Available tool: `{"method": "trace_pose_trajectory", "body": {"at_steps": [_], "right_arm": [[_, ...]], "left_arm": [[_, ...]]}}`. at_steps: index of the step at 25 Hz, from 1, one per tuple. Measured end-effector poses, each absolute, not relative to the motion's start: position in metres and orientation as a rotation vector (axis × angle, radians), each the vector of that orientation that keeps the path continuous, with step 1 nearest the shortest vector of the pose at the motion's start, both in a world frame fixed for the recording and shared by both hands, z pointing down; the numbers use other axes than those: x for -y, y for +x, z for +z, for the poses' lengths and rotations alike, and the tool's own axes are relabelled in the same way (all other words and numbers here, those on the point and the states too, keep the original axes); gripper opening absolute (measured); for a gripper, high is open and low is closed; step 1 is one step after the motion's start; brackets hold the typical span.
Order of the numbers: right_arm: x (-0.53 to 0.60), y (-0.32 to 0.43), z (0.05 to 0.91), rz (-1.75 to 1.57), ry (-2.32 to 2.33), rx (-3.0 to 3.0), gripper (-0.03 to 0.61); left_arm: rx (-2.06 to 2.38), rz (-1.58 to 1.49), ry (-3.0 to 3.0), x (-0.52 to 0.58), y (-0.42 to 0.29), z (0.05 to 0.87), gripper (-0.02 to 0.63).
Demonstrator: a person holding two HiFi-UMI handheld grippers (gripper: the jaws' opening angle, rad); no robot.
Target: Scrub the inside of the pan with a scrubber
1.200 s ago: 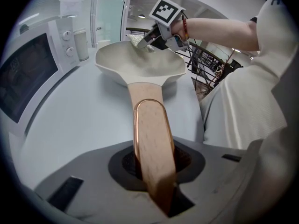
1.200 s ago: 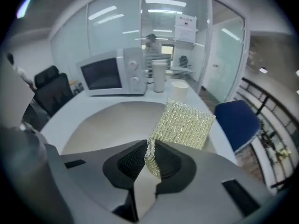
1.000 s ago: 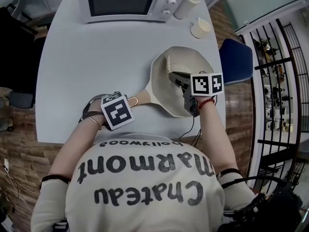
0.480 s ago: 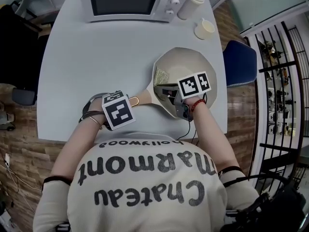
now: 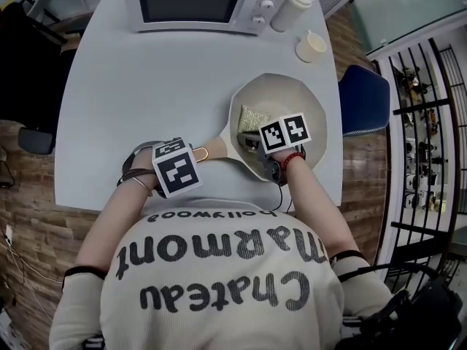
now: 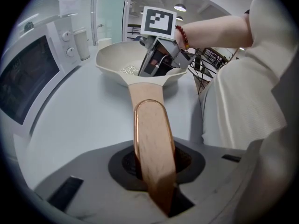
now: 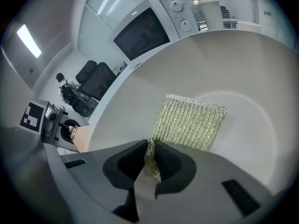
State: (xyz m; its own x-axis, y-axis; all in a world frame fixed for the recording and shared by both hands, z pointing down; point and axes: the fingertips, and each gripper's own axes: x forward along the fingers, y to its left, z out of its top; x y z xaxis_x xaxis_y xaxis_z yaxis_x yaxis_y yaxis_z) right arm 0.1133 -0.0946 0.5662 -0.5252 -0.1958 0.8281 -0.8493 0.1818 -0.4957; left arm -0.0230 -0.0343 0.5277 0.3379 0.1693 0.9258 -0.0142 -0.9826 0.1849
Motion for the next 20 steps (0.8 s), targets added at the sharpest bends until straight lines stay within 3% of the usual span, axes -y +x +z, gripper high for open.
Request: {"method": "trace_pose_trajectory", "body": {"at_steps": [20], "right_arm": [[0.077,0.168,0.572,1.107,1.02,1.521,0.052]], "left_arm": [[-0.156,1.707,2.432,0.033,-0.024,0.528,0.098]]}}
